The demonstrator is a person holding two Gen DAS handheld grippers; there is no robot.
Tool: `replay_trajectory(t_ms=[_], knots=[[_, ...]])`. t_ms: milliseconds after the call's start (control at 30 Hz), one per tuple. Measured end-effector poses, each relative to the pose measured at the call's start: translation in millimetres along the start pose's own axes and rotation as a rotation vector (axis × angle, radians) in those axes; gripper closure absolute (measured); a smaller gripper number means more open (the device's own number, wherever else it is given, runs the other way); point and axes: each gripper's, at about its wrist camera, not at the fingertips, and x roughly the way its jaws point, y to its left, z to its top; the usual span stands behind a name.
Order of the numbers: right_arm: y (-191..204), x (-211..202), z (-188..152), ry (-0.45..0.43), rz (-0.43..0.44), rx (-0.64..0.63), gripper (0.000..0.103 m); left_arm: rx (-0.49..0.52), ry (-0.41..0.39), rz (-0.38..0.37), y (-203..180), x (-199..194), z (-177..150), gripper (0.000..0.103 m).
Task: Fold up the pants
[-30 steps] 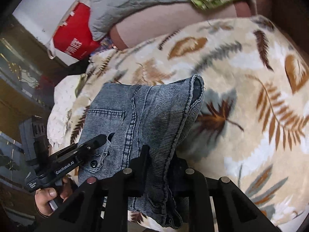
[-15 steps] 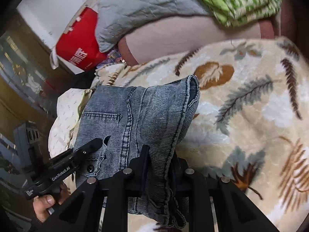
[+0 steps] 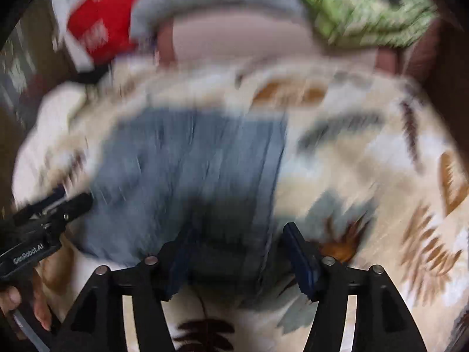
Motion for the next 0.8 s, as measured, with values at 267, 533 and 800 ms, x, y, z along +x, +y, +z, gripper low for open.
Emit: replay_trajectory(t_ms=[267,533,800], knots=[[-9.8,-94.2,-26.8,-0.224,-0.002,0.054,0.028,-0.047,-0.132,-0.032,3.2,-76.5,-6.3,0.02],[8.6,-106.3,-71.5,-0.263,-0.081,-0.036,0.009,-0.052,-0.186,-0.055,-7.1,-116.4,-30.0,0.02],[17.7,-116.4,-78.6,-0.311,-0.114,-0.081,0.0,-0.053,-0.203,0.0,-8.7,-127.0,-32.6,0.008]])
